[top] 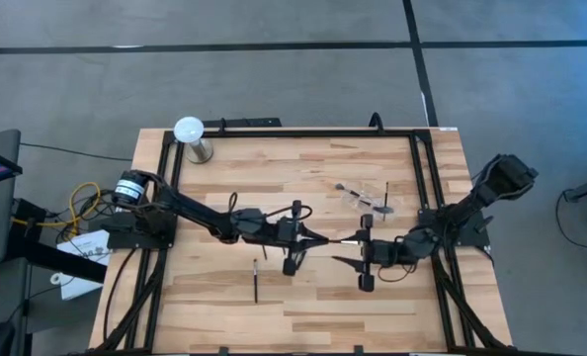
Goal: Pick & Place Makeup Supplies
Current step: Put the black makeup brush into the transparent organizer
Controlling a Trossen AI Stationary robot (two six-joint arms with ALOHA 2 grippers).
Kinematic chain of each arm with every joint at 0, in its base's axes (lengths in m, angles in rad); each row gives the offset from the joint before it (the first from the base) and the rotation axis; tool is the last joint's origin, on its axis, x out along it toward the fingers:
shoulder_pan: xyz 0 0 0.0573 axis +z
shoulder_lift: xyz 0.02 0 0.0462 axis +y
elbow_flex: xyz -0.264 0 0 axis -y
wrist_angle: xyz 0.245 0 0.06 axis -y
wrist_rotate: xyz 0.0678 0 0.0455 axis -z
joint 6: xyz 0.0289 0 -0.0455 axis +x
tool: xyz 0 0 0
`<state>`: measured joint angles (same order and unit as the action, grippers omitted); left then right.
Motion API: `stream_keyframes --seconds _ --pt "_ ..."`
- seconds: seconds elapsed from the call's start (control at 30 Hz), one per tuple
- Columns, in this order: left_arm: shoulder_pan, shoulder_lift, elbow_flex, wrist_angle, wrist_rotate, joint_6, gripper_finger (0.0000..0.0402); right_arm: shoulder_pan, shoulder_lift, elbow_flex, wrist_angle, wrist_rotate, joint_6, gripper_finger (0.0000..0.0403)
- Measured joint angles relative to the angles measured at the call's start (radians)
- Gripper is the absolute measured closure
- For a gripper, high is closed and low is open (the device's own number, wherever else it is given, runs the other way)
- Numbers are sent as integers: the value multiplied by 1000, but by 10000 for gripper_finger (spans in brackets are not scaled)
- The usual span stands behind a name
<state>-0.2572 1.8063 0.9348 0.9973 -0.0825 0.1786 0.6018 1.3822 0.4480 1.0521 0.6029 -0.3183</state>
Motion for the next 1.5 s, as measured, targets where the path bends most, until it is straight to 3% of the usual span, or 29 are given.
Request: stream_keyframes --seconds 0.33,0.57,0.7,0.9,1.03,1.13,1.3,1.5 --pt "-12 -1 1 11 7 1 384 -8 -16 1 73 -3 -31 272" --pt "-11 -1 1 15 11 1 383 -9 -16 1 106 -76 -31 288" --pt "-11 -1 1 14 12 1 383 -9 -16 1 109 -77 -31 313" --pt "-12 -1 0 14 14 0 376 -10 -16 1 112 -72 -35 386" --pt "-12 -1 0 15 12 -3 373 -10 -17 1 112 -62 -31 384" --pt "-10 -1 0 15 1 -6 368 -9 -17 1 112 -31 -22 386" --pt "-12 -1 0 14 -111 -43 345 -7 -17 2 105 43 30 392" --pt "16 -1 0 21 -239 -45 293 28 -46 53 -146 363 60 397"
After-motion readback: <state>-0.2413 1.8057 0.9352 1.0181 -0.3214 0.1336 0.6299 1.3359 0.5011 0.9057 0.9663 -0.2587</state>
